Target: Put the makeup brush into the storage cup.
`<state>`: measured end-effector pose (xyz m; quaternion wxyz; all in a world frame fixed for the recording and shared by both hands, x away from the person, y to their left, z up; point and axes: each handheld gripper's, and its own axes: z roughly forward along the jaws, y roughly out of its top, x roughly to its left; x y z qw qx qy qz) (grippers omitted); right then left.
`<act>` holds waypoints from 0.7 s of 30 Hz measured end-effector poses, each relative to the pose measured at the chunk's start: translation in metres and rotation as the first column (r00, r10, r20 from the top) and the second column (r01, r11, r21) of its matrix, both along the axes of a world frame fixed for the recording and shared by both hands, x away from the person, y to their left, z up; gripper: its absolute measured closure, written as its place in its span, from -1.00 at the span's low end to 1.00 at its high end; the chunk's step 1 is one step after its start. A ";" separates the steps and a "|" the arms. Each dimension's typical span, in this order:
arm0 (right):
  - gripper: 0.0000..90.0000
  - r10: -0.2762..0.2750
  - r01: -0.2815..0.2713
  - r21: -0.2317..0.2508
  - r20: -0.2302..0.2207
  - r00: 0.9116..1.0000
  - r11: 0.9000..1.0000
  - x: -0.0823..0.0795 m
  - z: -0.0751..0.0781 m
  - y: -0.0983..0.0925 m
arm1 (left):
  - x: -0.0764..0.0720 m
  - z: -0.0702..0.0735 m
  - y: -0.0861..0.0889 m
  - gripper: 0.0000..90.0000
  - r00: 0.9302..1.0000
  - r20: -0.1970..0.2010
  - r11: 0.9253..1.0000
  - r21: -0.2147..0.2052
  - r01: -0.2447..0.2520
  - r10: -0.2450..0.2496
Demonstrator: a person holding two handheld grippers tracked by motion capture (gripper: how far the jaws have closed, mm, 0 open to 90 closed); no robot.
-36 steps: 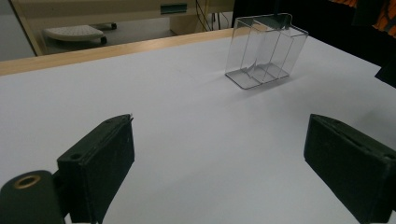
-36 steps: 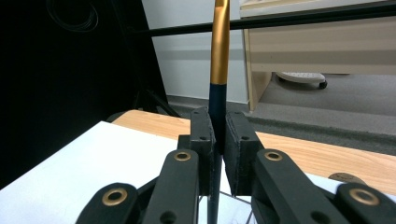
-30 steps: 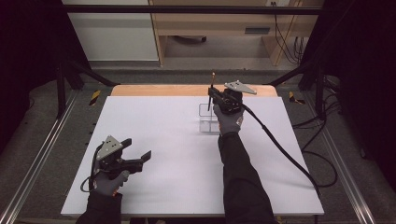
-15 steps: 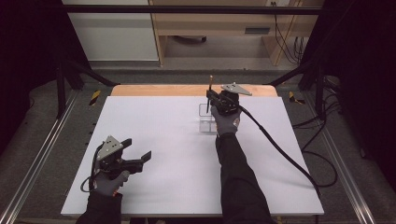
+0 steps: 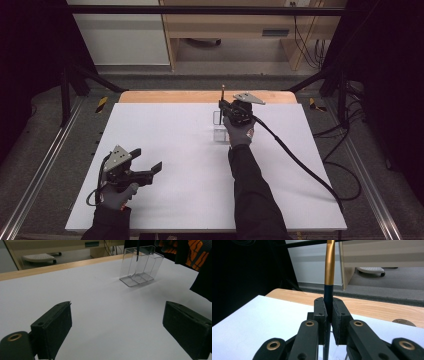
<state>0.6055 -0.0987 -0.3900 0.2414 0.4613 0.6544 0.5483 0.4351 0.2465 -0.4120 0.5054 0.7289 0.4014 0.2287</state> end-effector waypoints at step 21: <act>0.85 0.000 -0.002 -0.056 -0.023 1.000 0.998 -0.006 -0.017 0.011 | -0.001 0.001 0.000 -0.82 1.000 0.004 1.000 -0.004 0.003 -0.003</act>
